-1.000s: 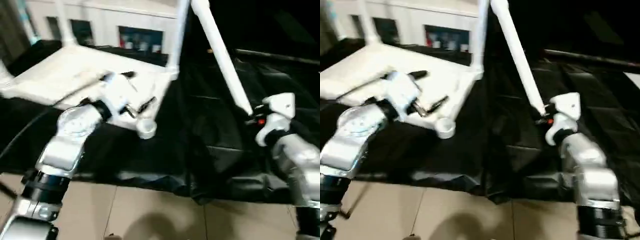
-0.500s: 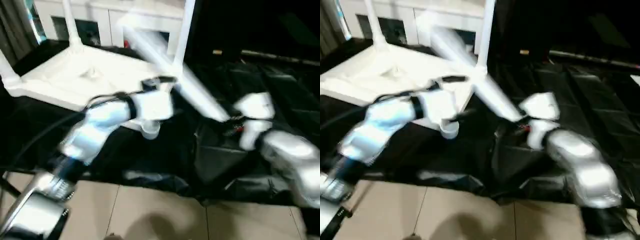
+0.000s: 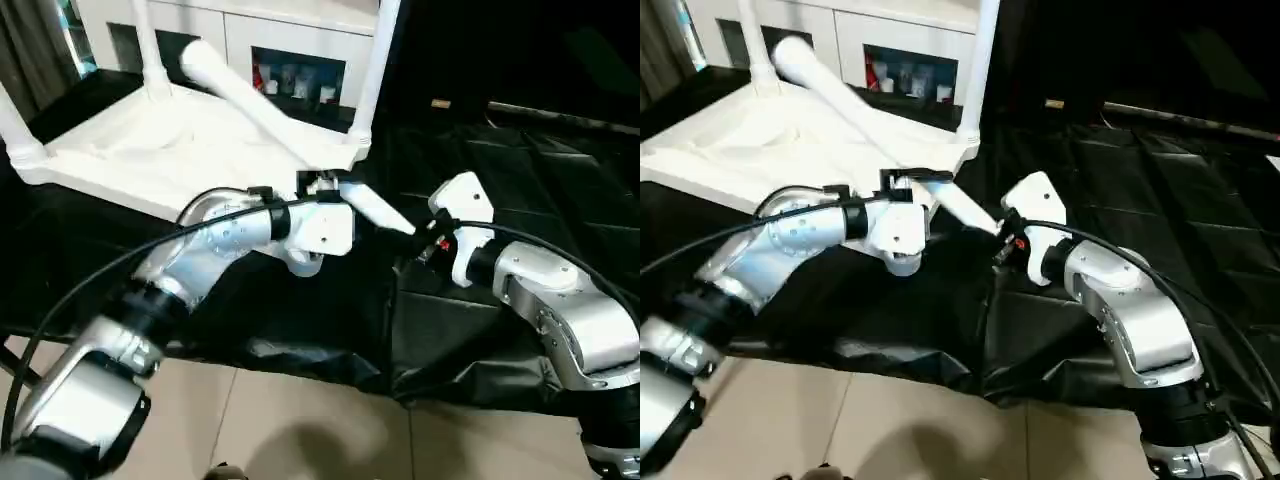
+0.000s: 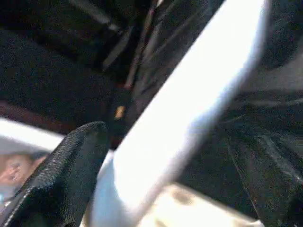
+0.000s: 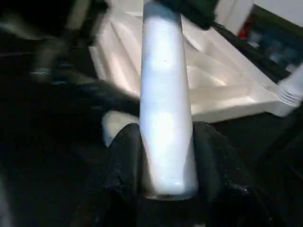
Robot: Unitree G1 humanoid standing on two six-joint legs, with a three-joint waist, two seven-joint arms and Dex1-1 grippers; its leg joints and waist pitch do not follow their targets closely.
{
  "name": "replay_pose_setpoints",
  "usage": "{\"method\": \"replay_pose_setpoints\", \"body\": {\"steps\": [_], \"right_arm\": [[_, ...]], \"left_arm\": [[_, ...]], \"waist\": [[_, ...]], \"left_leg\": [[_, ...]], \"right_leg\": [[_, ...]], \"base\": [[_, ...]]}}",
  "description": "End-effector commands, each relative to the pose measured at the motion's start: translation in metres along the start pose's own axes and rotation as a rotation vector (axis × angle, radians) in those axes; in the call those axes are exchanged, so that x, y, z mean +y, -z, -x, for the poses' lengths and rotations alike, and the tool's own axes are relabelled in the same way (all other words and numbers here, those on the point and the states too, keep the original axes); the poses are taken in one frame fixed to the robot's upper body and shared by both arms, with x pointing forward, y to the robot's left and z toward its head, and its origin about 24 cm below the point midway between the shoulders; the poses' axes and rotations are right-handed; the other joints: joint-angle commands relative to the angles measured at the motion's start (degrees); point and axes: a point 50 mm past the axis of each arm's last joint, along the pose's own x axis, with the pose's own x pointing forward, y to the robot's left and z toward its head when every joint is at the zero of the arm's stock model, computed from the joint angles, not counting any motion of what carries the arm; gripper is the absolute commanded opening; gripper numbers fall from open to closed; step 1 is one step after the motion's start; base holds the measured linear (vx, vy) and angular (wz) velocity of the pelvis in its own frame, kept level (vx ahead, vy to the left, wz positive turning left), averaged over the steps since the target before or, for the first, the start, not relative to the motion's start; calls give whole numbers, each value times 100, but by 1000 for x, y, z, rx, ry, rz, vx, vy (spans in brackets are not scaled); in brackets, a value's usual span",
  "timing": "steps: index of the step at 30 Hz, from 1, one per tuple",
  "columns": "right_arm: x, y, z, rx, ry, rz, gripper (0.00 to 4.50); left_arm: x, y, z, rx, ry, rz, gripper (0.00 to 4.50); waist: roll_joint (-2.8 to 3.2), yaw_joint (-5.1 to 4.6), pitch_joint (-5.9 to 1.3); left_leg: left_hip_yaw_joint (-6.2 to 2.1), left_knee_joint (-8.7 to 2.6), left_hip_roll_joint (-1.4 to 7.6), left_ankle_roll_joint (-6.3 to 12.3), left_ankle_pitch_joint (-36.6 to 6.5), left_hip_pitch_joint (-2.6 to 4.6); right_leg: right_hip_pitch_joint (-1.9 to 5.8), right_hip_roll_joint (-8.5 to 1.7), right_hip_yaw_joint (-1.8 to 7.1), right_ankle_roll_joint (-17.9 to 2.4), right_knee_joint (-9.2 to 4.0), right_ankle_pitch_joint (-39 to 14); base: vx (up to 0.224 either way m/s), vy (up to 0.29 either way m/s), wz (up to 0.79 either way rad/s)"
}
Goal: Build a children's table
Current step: Pick table leg
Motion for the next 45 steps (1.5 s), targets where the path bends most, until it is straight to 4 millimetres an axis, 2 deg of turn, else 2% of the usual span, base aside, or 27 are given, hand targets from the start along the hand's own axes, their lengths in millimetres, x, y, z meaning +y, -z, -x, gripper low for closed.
{"method": "replay_pose_setpoints", "body": {"steps": [1,5,6,10,13,21,22,24,27,32,33,35,39,40,42,43,44,45], "right_arm": [[-1,-9,4,-23,-7,23,123],[-1,-10,5,-25,-8,17,123],[-1,-10,5,-24,-8,18,123],[0,-11,6,-26,-10,16,123],[-1,-12,6,-28,-10,14,123],[-3,-14,7,-27,-5,15,123],[-3,-15,7,-32,-5,11,158],[-6,-16,7,-43,8,-1,192],[-9,-18,8,-54,20,-7,212],[-14,-21,10,-69,44,-4,244],[-15,-22,11,-73,49,-5,262],[-18,-24,12,-89,67,-9,268],[-22,-29,14,-120,94,-19,310],[-23,-29,14,-125,99,-23,316],[-23,-29,14,-125,99,-24,327],[-23,-29,14,-127,99,-26,346],[-23,-29,14,-127,99,-27,349],[-24,-26,15,-123,112,-30,351]], "left_arm": [[10,2,-1,21,-45,-25,450],[13,6,2,39,-87,-7,450],[13,7,2,39,-85,-7,421],[13,8,2,41,-98,9,411],[11,8,1,32,-99,13,375],[10,2,0,-22,-97,20,328],[10,2,0,-22,-93,22,315],[10,3,1,-26,-97,35,307],[10,4,2,-27,-99,48,277],[11,7,3,-18,-111,45,253],[12,7,3,-16,-113,42,231],[14,8,4,-13,-127,40,229],[17,11,5,-4,-134,48,186],[16,11,5,-1,-124,50,180],[15,11,4,-2,-120,51,171],[9,9,1,-14,-86,62,149],[7,9,0,-17,-76,65,145],[5,8,-2,-21,-71,84,144]], "waist": [[16,28,-383],[9,31,-387],[8,31,-386],[9,29,-387],[-6,30,-385],[-15,33,-385],[-8,35,-384],[-17,35,-387],[-10,34,-386],[-15,28,-387],[-16,29,-385],[-10,28,-390],[-11,28,-391],[29,30,-394],[12,26,-399],[33,23,-396],[23,22,-401],[51,22,-400]], "left_leg": [[28,-341,96,-73,-592,7],[29,-334,98,-75,-547,7],[31,-334,95,-65,-522,6],[26,-337,105,-75,-537,15],[30,-334,99,-61,-531,9],[29,-333,104,-55,-510,5],[30,-332,104,-54,-505,10],[31,-331,102,-45,-495,9],[36,-328,101,-53,-473,13],[35,-328,98,-56,-498,11],[35,-329,99,-58,-502,13],[35,-328,98,-67,-485,13],[36,-327,92,-70,-478,15],[31,-328,95,-77,-480,22],[31,-327,99,-82,-475,19],[32,-329,99,-86,-470,20],[33,-326,98,-82,-464,19],[35,-326,95,-88,-468,20]], "right_leg": [[380,-413,293,-562,-381,-644],[383,-420,297,-621,-366,-581],[383,-416,295,-633,-364,-550],[376,-419,292,-672,-357,-545],[381,-421,293,-669,-360,-557],[380,-432,295,-635,-363,-632],[374,-429,295,-648,-362,-594],[382,-430,295,-656,-356,-575],[375,-427,294,-717,-351,-537],[382,-424,294,-661,-358,-585],[378,-425,295,-653,-363,-610],[380,-422,295,-652,-358,-576],[381,-420,293,-644,-356,-586],[375,-421,294,-661,-348,-559],[386,-423,293,-694,-345,-482],[382,-416,294,-723,-344,-404],[388,-415,294,-737,-340,-360],[388,-417,298,-767,-345,-298]], "base": [[0,0,0],[0,0,0],[0,0,0],[0,0,0],[0,0,0],[0,0,0],[0,0,0],[0,0,0],[0,0,0],[0,0,0],[0,0,0],[0,0,0],[0,0,0],[0,0,0],[0,0,0],[0,0,0],[0,0,0],[0,0,0]]}}
